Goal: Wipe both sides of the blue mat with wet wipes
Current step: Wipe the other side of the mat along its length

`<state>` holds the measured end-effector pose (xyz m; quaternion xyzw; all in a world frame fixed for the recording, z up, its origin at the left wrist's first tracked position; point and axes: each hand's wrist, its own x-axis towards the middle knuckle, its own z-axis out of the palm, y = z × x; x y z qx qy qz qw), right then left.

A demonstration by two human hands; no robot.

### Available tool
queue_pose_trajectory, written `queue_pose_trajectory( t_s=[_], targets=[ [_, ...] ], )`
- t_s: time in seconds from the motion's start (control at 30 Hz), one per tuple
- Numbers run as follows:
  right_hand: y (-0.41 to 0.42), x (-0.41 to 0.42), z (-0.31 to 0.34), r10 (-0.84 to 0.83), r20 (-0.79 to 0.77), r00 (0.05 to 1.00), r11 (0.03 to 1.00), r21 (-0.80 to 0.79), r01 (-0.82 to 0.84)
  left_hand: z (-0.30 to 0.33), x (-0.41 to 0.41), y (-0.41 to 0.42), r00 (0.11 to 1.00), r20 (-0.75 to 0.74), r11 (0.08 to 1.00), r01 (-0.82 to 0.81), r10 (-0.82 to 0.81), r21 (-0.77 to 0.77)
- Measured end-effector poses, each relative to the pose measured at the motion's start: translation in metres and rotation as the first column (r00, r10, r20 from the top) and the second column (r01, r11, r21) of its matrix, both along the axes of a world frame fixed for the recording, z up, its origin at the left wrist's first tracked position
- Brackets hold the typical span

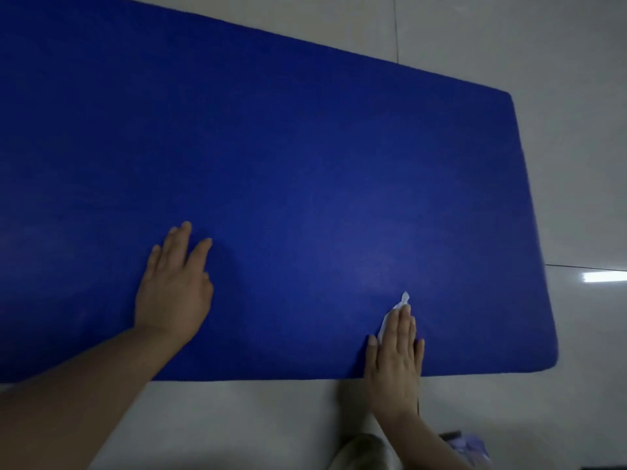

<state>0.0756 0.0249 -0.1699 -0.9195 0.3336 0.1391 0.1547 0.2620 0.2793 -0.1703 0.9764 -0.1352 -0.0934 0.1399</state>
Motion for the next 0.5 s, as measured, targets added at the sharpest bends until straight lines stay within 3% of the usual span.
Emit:
queue_pose_trajectory(
  t_s=[0.13,0.2,0.27,0.3,0.4,0.5],
  targets=[
    [-0.006,-0.004,-0.010,0.090,0.069,0.994,0.992,-0.092,-0.084,-0.017,-0.022,-0.053,0.999,-0.040,0.999,-0.019,0.018,-0.026],
    [0.005,0.003,-0.012,0.304,0.103,0.947,0.953,-0.041,-0.301,-0.024,-0.025,-0.061,0.998,-0.037,0.998,-0.060,0.059,-0.010],
    [0.015,0.006,-0.013,0.573,0.104,0.813,0.819,-0.036,-0.572,-0.027,-0.027,-0.058,0.997,-0.027,0.997,-0.073,0.073,-0.001],
    [0.012,0.008,-0.012,0.624,0.090,0.776,0.781,-0.058,-0.621,-0.027,-0.026,-0.056,0.997,-0.024,0.998,-0.068,0.067,-0.006],
    [-0.038,-0.001,-0.012,0.421,0.028,0.907,0.901,-0.131,-0.414,-0.026,-0.026,-0.056,0.999,-0.003,0.999,-0.051,0.051,-0.002],
    [-0.111,-0.018,-0.007,-0.080,0.077,0.994,0.977,-0.194,0.093,-0.028,-0.026,-0.057,0.999,0.008,0.999,-0.052,0.052,0.008]
  ],
)
